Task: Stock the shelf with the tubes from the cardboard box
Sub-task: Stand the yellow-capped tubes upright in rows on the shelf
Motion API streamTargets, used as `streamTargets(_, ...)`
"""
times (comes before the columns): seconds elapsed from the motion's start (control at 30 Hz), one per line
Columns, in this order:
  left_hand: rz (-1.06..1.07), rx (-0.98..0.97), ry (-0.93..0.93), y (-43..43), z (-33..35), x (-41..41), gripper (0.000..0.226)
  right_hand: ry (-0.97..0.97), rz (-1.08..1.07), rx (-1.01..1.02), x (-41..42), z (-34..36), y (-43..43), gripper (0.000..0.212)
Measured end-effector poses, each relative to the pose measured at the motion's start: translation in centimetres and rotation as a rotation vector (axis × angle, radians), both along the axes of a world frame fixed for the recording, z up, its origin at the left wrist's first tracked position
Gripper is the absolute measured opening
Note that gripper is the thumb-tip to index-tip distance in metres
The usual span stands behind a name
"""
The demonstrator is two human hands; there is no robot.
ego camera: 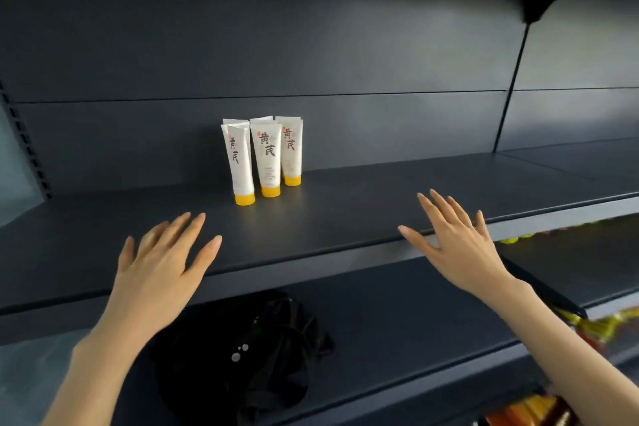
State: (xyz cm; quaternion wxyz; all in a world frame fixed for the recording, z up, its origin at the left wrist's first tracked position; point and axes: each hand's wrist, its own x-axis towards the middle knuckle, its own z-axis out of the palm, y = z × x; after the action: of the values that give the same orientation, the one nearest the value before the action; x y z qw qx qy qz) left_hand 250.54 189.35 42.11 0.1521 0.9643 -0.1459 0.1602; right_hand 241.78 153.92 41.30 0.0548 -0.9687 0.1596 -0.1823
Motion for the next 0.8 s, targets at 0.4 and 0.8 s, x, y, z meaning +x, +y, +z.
streamTargets(0.4, -0.159, 0.076, -0.098, -12.1, -0.6, -4.3, 0.090, 0.004, -0.149, -0.029, -9.8, -2.4, -10.3, 0.086)
streamTargets(0.8, -0.463, 0.099, -0.065, -29.4, -5.4, -13.7, 0.082, 0.134, -0.356, 0.057, -24.5, -7.3, -23.1, 0.084)
